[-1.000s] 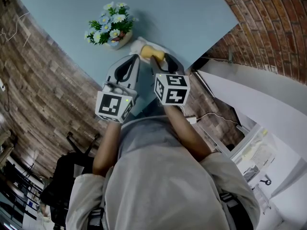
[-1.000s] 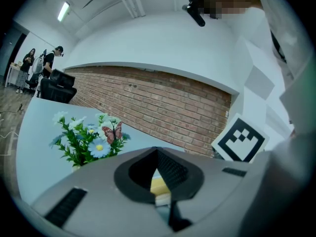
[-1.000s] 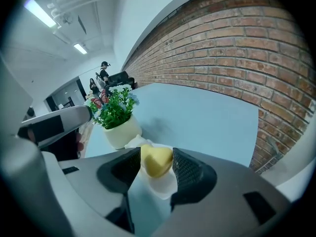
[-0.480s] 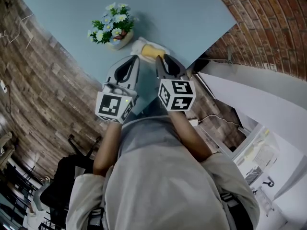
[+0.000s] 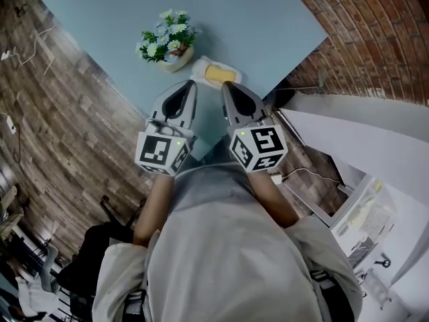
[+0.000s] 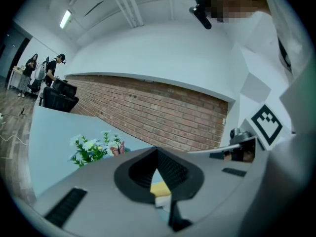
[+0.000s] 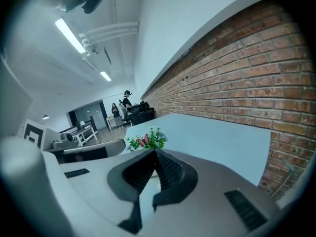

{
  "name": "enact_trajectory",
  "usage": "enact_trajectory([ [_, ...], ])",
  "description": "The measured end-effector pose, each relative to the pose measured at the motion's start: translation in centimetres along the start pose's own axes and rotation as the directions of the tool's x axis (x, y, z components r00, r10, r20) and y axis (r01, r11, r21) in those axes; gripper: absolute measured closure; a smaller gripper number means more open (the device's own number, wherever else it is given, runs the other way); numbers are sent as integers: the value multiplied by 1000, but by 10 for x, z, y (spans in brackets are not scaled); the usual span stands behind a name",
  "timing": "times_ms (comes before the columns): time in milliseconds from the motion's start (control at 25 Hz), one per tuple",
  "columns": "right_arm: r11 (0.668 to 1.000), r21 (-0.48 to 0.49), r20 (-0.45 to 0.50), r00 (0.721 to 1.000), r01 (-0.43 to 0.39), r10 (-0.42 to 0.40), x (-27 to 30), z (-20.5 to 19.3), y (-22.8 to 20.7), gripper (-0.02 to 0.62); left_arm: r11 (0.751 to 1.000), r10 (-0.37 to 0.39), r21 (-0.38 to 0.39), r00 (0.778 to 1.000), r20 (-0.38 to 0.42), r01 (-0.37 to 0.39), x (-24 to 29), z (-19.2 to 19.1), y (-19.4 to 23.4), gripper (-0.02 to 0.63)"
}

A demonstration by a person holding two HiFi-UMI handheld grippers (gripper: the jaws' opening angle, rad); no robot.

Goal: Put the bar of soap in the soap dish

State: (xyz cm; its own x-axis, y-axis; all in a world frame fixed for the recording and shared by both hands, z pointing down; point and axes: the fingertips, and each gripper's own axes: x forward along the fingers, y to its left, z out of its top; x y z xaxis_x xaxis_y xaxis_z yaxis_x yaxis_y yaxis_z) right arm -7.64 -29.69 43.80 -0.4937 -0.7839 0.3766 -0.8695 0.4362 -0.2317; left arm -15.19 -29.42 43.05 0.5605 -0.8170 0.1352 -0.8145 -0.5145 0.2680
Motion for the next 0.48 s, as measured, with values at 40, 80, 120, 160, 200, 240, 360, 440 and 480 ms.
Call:
enact_trajectory([
  [40,1000,-2,15,1000,-18,18,-3,4,6,581,1000,0,-2,1000,7,0,-3,5,-1,607],
  [80,999,-5,28,999,-35,35,-7,8,11,581,1000,-1,-1,1000,13,1,-6,9,-2,607],
  [120,999,-7,40,998,-49,50,-11,11,17,581,1000,-3,3,1000,17,3,-10,12,-4,607],
  [160,998,-9,49,997,-63,64,-14,14,22,581,1000,-9,6,1000,20,9,-13,16,-6,607],
  [200,997,-10,57,995,-76,77,-18,17,27,581,1000,-17,7,1000,22,16,-16,19,-8,607],
  [240,996,-12,64,994,-88,89,-22,20,32,581,1000,-25,6,999,25,25,-19,22,-11,607],
  [360,992,-37,85,989,-118,121,-35,31,47,581,999,-49,10,998,34,49,-29,33,-21,607],
  [440,990,-58,93,986,-132,137,-42,36,55,582,998,-59,15,997,39,58,-36,40,-28,607],
  [480,989,-68,93,986,-134,140,-45,38,58,582,998,-64,17,997,43,63,-38,43,-31,607],
])
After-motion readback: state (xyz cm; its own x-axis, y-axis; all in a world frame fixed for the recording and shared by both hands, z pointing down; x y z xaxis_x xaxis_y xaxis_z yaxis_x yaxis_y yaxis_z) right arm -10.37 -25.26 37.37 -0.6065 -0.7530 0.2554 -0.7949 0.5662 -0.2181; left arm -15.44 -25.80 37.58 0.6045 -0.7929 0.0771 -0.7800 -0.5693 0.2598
